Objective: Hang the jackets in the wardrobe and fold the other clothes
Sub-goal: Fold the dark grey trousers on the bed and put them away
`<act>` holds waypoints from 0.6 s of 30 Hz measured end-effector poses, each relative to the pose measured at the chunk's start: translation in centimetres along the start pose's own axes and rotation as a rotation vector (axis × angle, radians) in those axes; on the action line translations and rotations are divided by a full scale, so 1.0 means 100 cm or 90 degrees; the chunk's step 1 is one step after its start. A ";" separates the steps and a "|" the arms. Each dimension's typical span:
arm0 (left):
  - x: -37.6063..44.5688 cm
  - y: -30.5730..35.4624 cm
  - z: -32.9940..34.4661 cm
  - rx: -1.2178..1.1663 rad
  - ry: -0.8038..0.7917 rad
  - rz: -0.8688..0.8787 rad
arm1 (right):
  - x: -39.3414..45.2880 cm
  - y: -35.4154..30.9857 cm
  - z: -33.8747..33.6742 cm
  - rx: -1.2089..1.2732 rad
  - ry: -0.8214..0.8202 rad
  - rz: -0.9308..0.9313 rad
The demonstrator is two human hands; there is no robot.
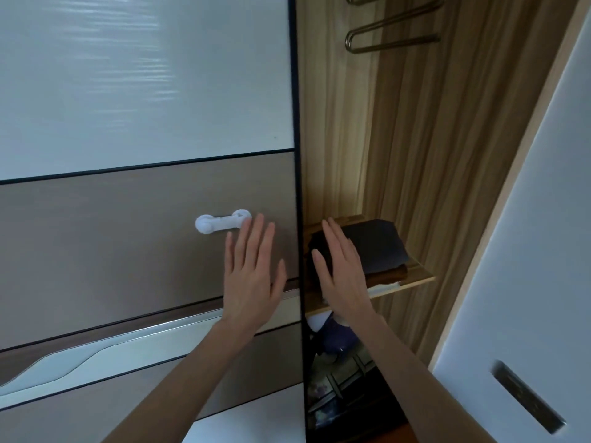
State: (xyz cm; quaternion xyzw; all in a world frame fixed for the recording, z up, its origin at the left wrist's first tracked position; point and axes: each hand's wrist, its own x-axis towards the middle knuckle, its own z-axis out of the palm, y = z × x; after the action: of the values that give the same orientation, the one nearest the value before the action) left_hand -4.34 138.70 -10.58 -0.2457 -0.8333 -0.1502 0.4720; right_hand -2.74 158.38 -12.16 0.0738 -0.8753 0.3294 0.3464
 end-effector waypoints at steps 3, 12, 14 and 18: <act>-0.013 -0.030 -0.029 0.031 0.003 -0.024 | 0.000 -0.047 0.008 0.001 0.051 -0.060; -0.033 -0.098 -0.093 0.164 -0.031 -0.110 | 0.021 -0.169 0.057 -0.117 -0.019 -0.234; -0.027 -0.107 -0.092 0.181 -0.070 -0.110 | 0.024 -0.176 0.068 -0.132 -0.044 -0.207; -0.012 -0.106 -0.079 0.173 -0.133 -0.060 | 0.027 -0.161 0.082 -0.228 -0.060 -0.165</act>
State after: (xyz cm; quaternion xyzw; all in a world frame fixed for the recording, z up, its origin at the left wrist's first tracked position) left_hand -4.01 125.70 -7.82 -0.1543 -0.9010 -0.0316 0.4042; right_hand -3.59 141.07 -6.42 0.1387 -0.9182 0.1176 0.3520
